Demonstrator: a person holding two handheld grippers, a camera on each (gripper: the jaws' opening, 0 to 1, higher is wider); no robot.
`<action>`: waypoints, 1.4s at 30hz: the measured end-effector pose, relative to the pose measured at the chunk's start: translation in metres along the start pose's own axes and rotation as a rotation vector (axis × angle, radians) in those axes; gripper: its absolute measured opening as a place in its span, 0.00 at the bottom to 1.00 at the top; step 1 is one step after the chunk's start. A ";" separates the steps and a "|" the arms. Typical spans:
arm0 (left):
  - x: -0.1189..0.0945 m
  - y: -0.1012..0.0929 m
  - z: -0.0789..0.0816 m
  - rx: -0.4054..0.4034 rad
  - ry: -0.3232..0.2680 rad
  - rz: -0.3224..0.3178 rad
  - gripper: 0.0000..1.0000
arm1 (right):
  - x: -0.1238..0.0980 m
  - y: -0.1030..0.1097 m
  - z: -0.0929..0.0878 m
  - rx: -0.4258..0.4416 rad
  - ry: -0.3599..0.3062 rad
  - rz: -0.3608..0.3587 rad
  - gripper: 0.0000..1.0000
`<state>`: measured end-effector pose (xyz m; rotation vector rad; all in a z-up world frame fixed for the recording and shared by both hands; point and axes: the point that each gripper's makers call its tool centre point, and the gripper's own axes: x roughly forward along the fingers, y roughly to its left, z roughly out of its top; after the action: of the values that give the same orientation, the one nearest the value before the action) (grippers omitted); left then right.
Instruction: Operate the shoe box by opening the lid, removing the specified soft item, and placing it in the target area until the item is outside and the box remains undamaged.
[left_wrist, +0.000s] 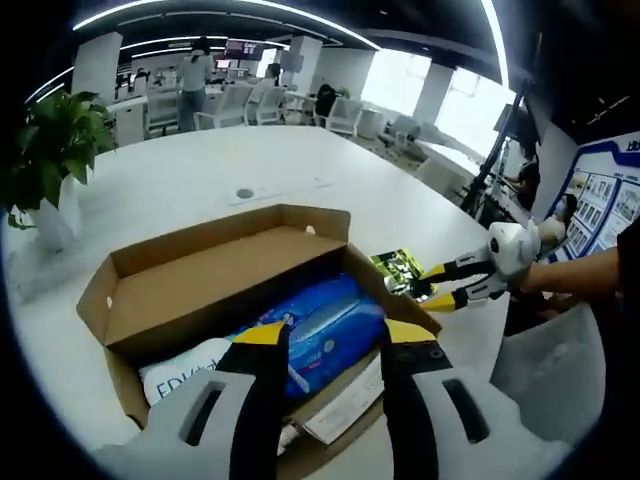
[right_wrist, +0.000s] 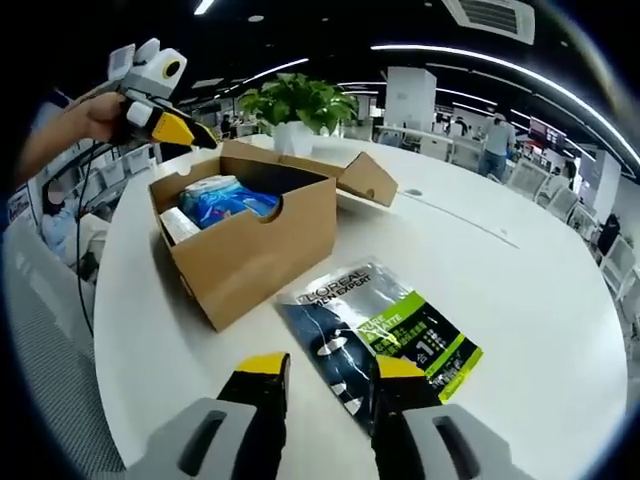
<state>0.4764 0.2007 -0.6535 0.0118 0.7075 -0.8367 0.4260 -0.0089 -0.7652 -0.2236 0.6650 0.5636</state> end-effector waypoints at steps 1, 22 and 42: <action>-0.001 0.001 0.000 -0.002 -0.003 0.001 0.38 | -0.001 -0.002 0.000 0.003 -0.001 -0.007 0.35; -0.026 0.021 -0.008 0.016 -0.030 0.036 0.43 | 0.003 -0.037 -0.030 0.093 0.056 -0.123 0.56; -0.052 0.050 -0.031 -0.033 -0.032 0.112 0.44 | 0.023 -0.045 -0.021 0.006 0.058 -0.014 0.56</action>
<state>0.4690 0.2782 -0.6607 0.0089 0.6845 -0.7167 0.4552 -0.0446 -0.7946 -0.2398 0.7210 0.5437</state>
